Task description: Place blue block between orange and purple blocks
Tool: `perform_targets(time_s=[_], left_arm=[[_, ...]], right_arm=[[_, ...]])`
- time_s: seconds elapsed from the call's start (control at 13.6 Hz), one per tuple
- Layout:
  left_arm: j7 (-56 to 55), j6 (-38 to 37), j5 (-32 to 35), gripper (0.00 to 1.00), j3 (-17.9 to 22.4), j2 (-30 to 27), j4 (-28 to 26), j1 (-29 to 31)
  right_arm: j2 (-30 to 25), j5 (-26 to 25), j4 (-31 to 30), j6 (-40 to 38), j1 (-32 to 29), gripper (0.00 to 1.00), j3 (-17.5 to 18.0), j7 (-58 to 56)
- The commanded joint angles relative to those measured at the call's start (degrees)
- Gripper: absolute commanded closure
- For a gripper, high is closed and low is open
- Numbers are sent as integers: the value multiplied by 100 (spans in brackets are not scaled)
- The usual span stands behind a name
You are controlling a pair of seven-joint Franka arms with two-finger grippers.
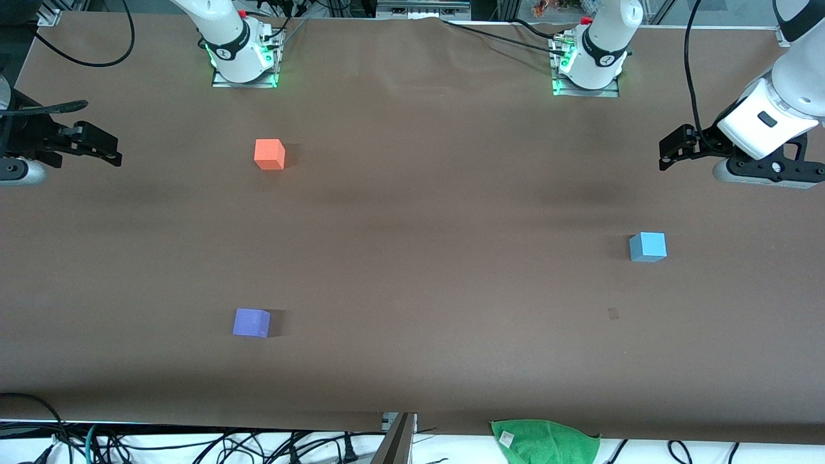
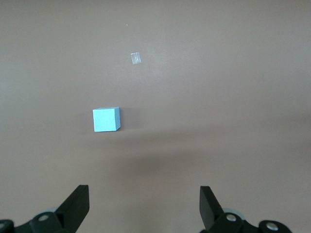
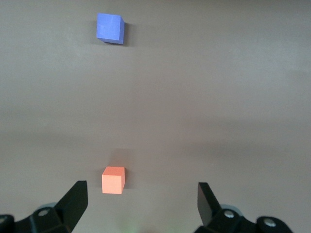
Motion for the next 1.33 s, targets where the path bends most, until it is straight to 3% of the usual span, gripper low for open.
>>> perform_targets(time_s=[0.0, 0.96, 1.25], left_arm=[[62, -52, 2, 0, -19, 65, 166, 9], [45, -122, -7, 0, -19, 276, 289, 61], [45, -140, 19, 0, -27, 574, 675, -18]], right_arm=[[11, 70, 62, -1, -25, 0, 6, -57], [11, 114, 62, -1, -33, 0, 6, -57], [11, 132, 62, -1, -33, 0, 6, -57]])
